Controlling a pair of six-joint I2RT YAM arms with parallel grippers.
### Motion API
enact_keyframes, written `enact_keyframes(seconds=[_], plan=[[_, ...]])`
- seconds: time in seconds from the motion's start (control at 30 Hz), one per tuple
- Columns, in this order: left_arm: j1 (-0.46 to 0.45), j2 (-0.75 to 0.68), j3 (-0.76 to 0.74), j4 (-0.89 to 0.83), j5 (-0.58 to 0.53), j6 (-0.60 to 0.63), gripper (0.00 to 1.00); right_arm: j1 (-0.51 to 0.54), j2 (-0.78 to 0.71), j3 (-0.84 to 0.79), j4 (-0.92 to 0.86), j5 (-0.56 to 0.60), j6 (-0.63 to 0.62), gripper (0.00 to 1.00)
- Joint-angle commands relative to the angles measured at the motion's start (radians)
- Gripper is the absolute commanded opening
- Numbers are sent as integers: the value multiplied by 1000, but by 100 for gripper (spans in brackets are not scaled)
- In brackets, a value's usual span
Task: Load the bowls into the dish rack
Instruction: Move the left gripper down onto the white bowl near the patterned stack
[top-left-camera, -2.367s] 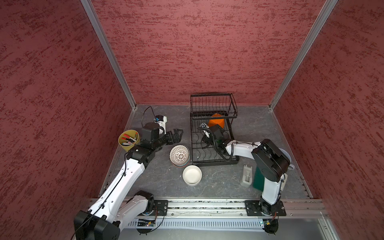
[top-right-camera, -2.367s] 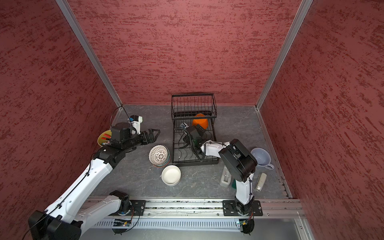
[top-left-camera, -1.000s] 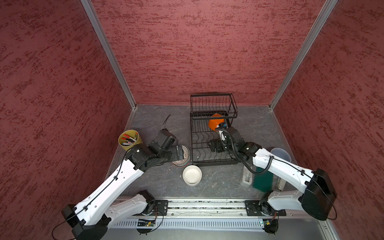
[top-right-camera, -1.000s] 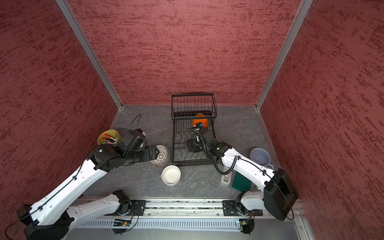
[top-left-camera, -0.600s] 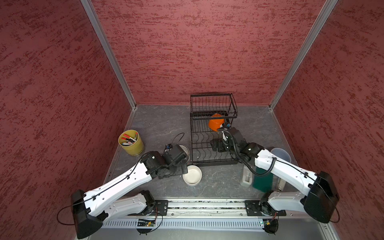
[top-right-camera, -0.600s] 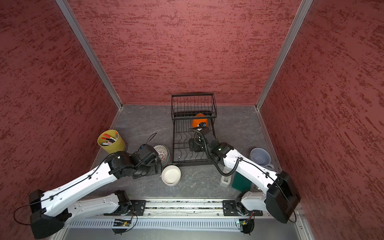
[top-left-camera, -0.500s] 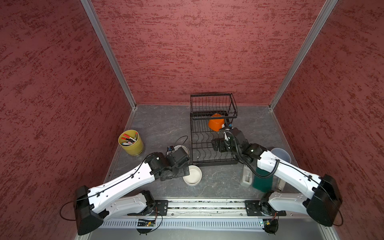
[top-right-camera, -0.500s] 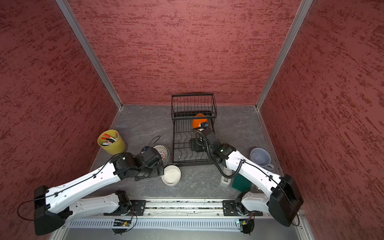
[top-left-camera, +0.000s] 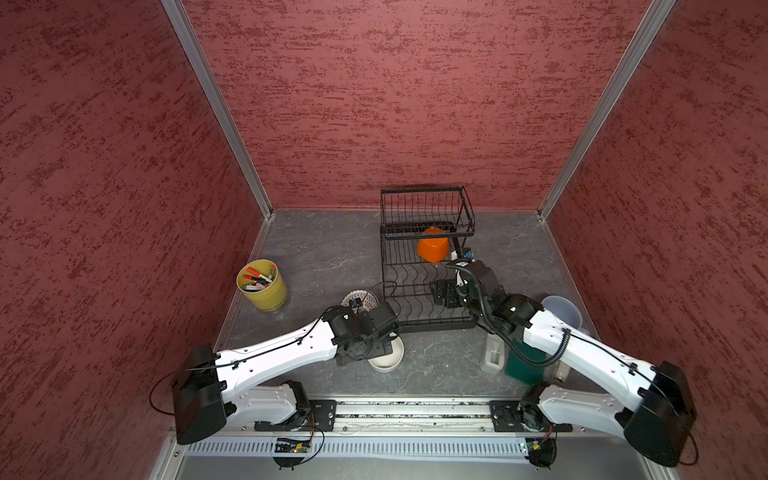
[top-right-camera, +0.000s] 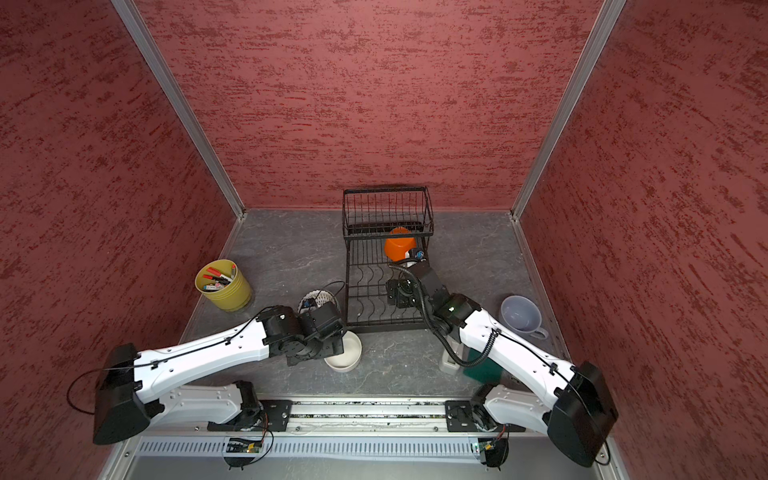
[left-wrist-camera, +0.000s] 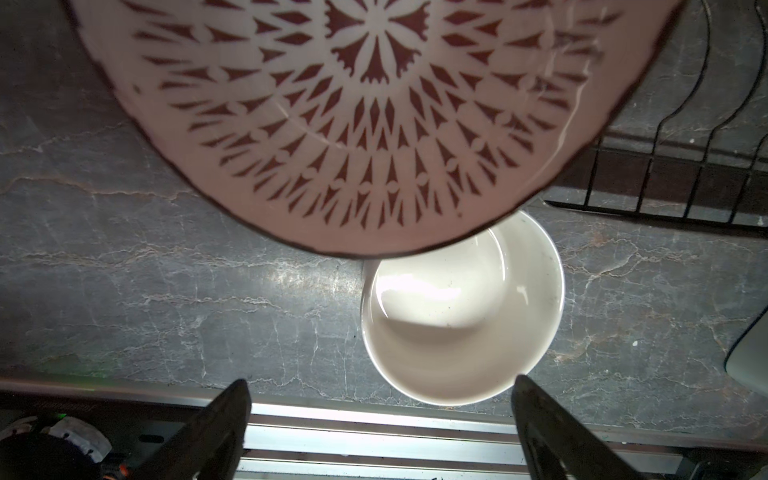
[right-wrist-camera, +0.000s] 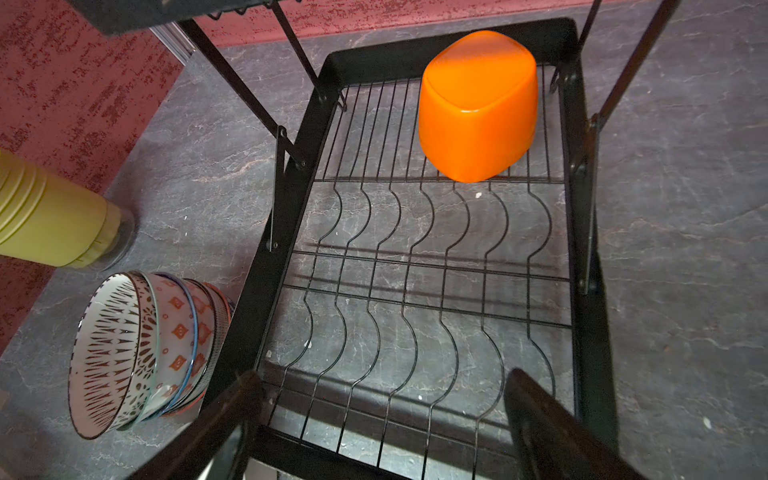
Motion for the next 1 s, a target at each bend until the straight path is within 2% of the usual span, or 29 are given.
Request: enact_keyframes(seconds=[0.0, 0.2, 0.73, 0.97], plan=[[-5, 27, -9, 29, -17, -9, 94, -3, -28, -14, 6, 36, 13, 92], [-5, 103, -14, 40, -15, 13, 83, -4, -35, -18, 5, 41, 7, 92], [21, 203, -95, 175, 2, 82, 37, -4, -37, -11, -3, 36, 16, 92], [21, 201, -118, 216, 5, 84, 19, -3, -29, 6, -28, 46, 16, 92]])
